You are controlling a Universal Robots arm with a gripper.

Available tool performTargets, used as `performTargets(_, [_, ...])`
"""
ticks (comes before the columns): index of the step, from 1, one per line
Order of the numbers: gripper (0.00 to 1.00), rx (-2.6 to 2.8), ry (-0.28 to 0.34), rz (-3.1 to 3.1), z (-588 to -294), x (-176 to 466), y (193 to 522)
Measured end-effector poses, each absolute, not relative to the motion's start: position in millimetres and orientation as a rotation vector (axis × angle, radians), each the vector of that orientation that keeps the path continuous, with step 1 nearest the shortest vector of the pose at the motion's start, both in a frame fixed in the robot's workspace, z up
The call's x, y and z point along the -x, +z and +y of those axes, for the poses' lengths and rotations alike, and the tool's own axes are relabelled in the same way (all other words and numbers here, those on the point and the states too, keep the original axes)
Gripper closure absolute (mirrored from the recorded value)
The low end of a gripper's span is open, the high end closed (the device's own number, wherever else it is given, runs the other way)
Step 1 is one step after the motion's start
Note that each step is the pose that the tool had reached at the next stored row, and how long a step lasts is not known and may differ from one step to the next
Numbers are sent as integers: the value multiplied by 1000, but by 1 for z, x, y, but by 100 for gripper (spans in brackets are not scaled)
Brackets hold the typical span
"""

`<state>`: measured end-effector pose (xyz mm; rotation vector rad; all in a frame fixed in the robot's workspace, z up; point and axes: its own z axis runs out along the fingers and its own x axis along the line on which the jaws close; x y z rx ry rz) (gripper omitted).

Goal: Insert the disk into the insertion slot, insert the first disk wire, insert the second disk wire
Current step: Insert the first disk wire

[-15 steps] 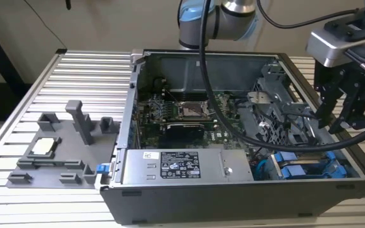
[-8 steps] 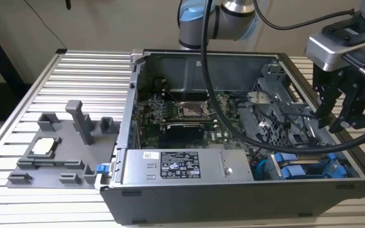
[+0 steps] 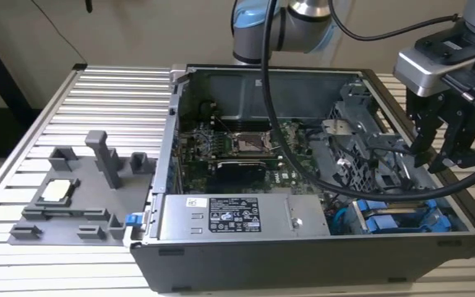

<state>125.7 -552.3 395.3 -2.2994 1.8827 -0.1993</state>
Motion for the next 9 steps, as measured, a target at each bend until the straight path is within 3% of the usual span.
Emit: performTargets(9, [59, 2294, -212, 1877, -551, -123, 393])
